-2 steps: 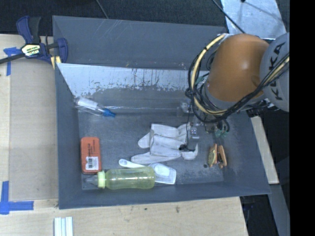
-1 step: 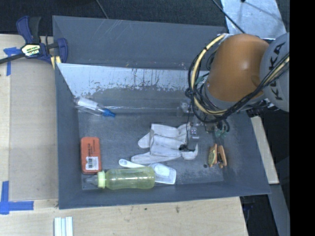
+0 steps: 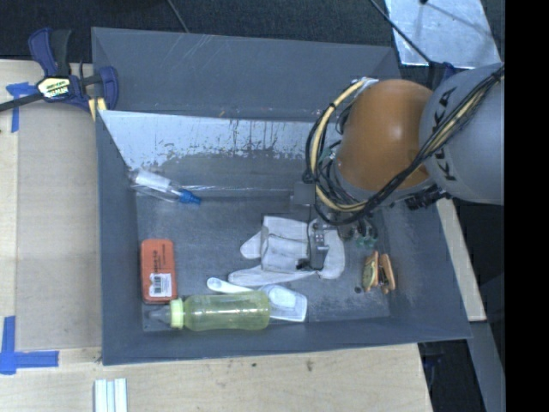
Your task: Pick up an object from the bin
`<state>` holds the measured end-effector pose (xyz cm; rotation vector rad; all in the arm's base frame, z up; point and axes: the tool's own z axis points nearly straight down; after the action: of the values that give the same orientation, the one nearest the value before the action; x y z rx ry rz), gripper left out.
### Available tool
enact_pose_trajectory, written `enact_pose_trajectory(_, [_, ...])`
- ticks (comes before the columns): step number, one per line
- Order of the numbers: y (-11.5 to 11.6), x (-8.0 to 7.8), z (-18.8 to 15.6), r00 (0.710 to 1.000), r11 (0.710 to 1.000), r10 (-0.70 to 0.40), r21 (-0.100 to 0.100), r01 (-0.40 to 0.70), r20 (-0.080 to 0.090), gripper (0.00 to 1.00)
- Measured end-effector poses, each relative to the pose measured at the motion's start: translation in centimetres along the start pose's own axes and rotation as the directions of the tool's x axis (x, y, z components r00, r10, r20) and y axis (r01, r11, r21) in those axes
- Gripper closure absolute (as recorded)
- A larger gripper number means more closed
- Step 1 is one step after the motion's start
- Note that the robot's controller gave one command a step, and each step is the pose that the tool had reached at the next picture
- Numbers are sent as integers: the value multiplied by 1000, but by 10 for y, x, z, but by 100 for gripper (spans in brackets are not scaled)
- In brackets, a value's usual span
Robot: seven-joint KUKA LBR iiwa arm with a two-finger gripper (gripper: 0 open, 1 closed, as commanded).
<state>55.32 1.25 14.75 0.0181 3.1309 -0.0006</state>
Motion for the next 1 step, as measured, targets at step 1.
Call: enact_pose_trajectory(1, [-2,7,38,1000,1000,-18,0,18,-9,0])
